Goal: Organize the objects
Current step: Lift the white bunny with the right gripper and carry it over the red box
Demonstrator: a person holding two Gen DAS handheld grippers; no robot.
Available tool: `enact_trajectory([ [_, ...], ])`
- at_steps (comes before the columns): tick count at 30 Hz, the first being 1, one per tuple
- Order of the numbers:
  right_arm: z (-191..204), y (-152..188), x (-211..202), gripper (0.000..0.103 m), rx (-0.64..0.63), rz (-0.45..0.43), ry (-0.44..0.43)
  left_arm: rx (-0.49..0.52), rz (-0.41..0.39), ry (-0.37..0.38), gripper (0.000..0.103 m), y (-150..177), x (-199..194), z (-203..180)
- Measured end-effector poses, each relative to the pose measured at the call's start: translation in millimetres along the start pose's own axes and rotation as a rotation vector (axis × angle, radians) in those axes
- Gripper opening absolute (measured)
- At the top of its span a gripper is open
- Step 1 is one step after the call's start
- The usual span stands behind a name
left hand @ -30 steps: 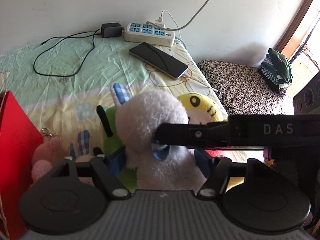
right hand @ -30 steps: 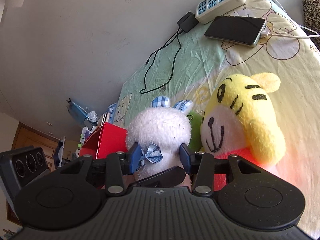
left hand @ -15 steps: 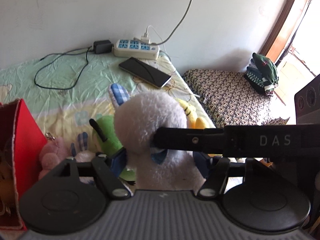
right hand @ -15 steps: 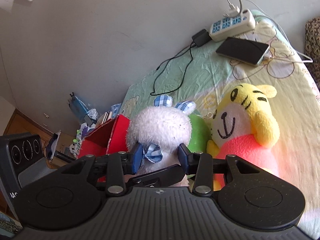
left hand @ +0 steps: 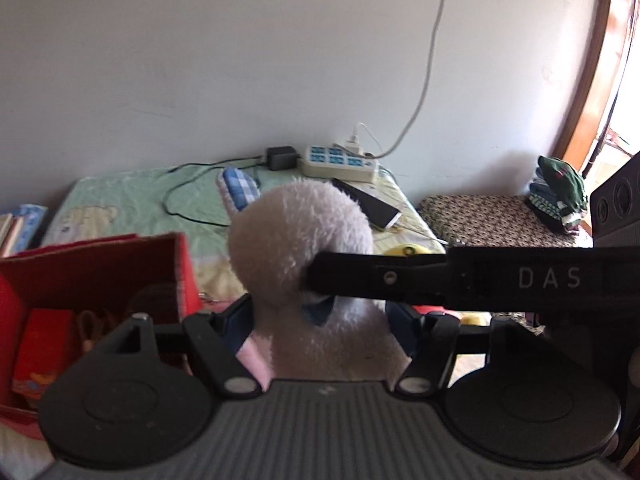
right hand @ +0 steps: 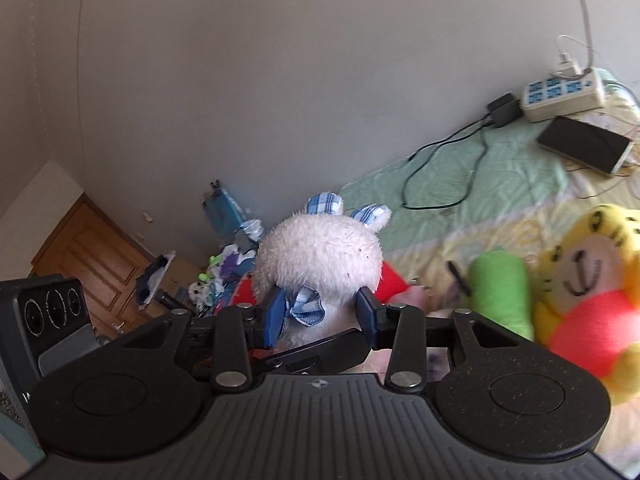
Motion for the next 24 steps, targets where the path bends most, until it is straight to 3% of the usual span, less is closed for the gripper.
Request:
enact_trajectory([
  [7,45,12,64,0.042,-0.019,0.039,-0.034,-0.021,-0.019,-0.067,0.068,8,-28,72],
  [16,90,47,163,0.042,0.019,0.100,-0.007,-0.007,0.057,-0.109,0.069,31,-30,188],
  [24,97,71,220,0.042,0.143,0.137,0.035,0.017,0.140,-0.132,0.069,48,-13,252],
])
Point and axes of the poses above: each gripper's, at about its wrist camera, not at the fingertips, and x roughly the way its jaws point, z to its left, y to its underside, the point moved 6 cm from there along x, roughly the way its jaws point
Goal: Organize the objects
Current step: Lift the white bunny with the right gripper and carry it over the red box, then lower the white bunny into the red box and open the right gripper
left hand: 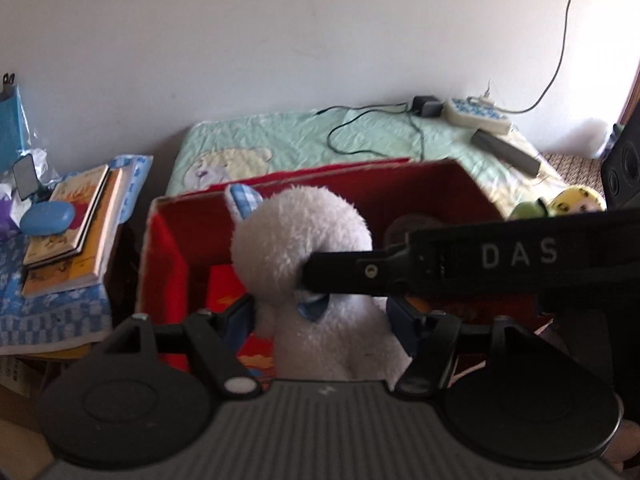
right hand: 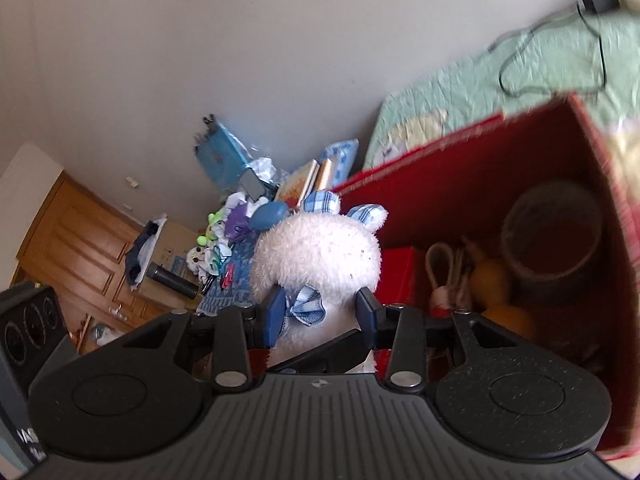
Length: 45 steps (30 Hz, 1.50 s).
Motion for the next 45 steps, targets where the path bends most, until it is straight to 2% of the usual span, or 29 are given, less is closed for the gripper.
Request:
enact_trajectory([
  [7,-2,5,31,0.042,0.074,0.032,0.046,-0.009,0.048,0.003,0.069,7,17,29],
  [10,-6,9,41,0.041,0.110,0.064,0.075,-0.013,0.039,0.006,0.069,7,16,34],
  [13,-8,12,52,0.036,0.170,0.101,0.048,-0.008,0.036,-0.005,0.072,9,18,38],
  [19,-8,18,66,0.036,0.209,0.138,0.039,-0.030,0.044,-0.034,0.071,16,15,50],
  [22,-6,16,66,0.037,0.179,0.134,0.051,-0.049,0.045,-0.028,0.071,17,13,56],
  [27,-9,16,62,0.037,0.197,0.131,0.047,-0.020,0.044,-0.071,0.075,19,13,52],
  [39,-8,14,27,0.039,0.079,0.041,0.154,0.024,0.132,-0.142,0.078,18,29,30],
  [43,-6,14,18,0.045,0.047,0.008,0.197,0.027,0.163,-0.174,0.078,18,32,26],
  [45,-6,14,12,0.045,0.034,-0.010,0.212,0.031,0.171,-0.187,0.078,18,34,24],
])
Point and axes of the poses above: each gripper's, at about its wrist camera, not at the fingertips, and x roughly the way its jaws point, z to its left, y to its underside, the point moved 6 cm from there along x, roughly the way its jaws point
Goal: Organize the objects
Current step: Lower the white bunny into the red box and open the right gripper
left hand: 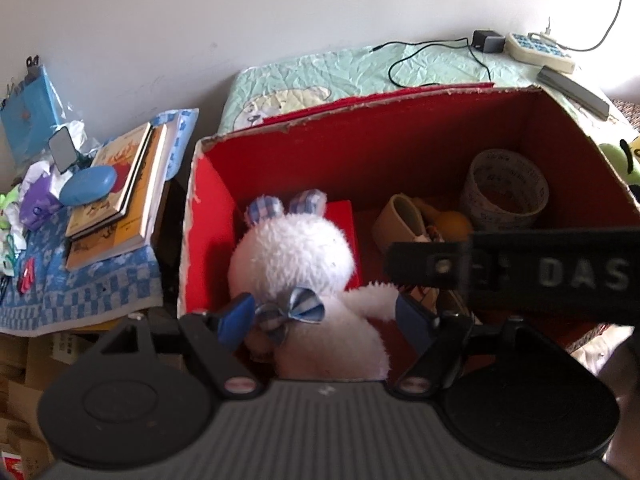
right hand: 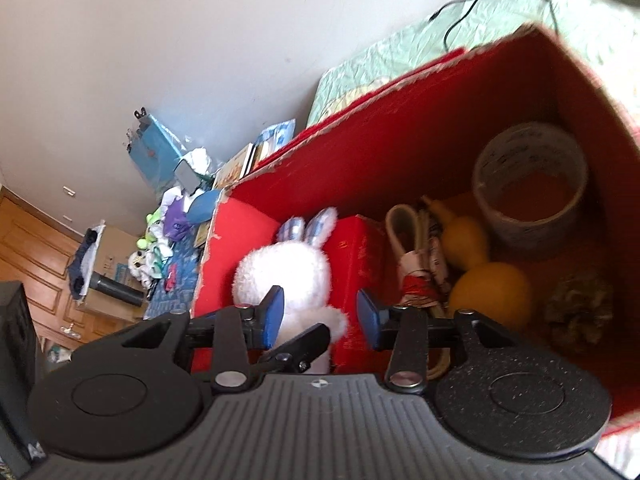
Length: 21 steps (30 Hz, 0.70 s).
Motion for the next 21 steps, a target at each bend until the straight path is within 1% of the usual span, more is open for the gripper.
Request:
enact_trajectory([
  [10,-11,-1,-26,0.045,-0.024,-0.079,0.064,0.036,-0.006,-0.046,0.082,-2,-9,-15],
  [21,-16,-1,-56,0.045,-0.059,-0.164,0.105,0.079,-0.035,-0.081,0.085,-9,-18,-37],
])
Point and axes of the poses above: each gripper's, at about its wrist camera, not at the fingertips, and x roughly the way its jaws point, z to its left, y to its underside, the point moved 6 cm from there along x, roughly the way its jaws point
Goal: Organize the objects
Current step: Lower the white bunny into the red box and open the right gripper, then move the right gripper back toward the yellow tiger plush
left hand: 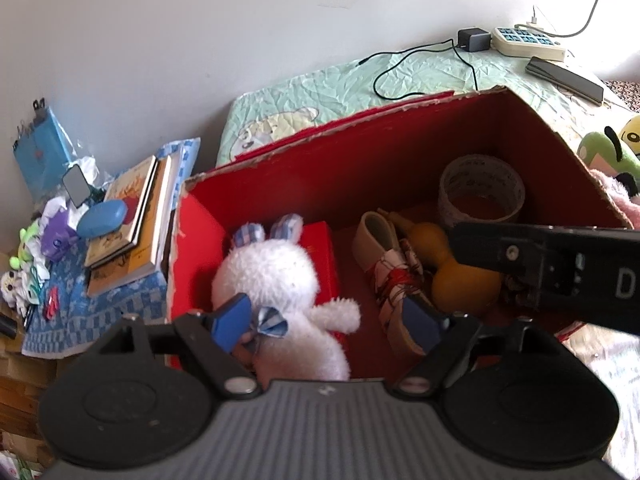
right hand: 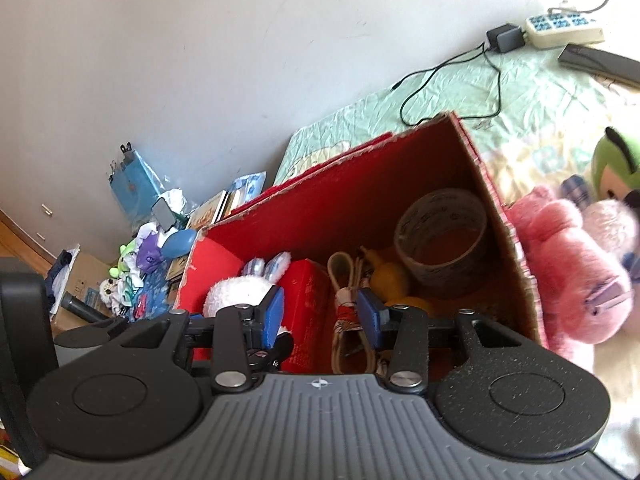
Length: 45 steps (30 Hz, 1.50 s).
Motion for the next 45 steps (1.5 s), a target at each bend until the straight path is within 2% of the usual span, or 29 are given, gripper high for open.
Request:
enact_trajectory([
  [8,-10,-6,-11,0.045,-0.047,0.004,-0.003,-0.021,0.009,-0.041,0.086,-5,-5,-11],
  [20,-23,-18,-28,0.045,-0.100,0.033,-0.061,-0.063,0.007,-0.120,0.088,-13,-19,-32],
  [30,-36,-27,-45,0.045,-0.127,0.033,-0.108,-0.081,-0.003,-0.157,0.090,-20,-34,-56],
  [45,-71,-41,-76,0.045,-0.132,0.012,-0.117,-0.069,-0.031,-0.152,0.093,-38,-51,-106],
])
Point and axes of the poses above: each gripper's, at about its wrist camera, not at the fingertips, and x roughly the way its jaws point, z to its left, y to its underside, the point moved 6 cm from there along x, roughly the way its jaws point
